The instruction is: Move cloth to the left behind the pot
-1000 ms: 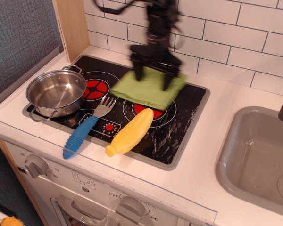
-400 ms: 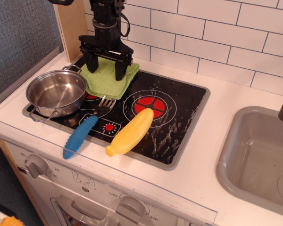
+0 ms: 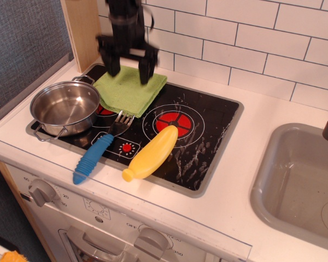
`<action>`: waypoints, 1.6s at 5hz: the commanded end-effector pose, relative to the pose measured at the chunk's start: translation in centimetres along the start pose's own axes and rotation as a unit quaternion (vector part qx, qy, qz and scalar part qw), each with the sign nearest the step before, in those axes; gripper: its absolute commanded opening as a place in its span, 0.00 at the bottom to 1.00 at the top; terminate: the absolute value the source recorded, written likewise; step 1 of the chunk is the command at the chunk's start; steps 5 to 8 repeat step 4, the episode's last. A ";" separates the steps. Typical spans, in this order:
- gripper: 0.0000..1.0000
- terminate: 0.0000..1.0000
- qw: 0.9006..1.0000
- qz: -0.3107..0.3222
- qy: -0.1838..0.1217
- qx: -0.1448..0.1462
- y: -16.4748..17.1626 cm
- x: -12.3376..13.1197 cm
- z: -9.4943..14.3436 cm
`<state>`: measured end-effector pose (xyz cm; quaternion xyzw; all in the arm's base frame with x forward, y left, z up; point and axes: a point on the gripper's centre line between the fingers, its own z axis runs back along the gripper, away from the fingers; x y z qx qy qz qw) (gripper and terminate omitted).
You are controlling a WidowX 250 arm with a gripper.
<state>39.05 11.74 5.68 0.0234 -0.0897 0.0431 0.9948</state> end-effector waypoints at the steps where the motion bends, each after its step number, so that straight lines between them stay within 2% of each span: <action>1: 1.00 0.00 0.999 -0.021 -0.036 -0.022 -0.1 -1.0 4.5; 3: 1.00 0.00 0.999 -0.039 -0.028 -0.022 -0.7 -1.7 4.5; 4: 1.00 1.00 0.999 -0.039 -0.028 -0.022 -0.7 -1.7 4.5; 8: 1.00 1.00 0.999 -0.039 -0.028 -0.022 -0.7 -1.7 4.5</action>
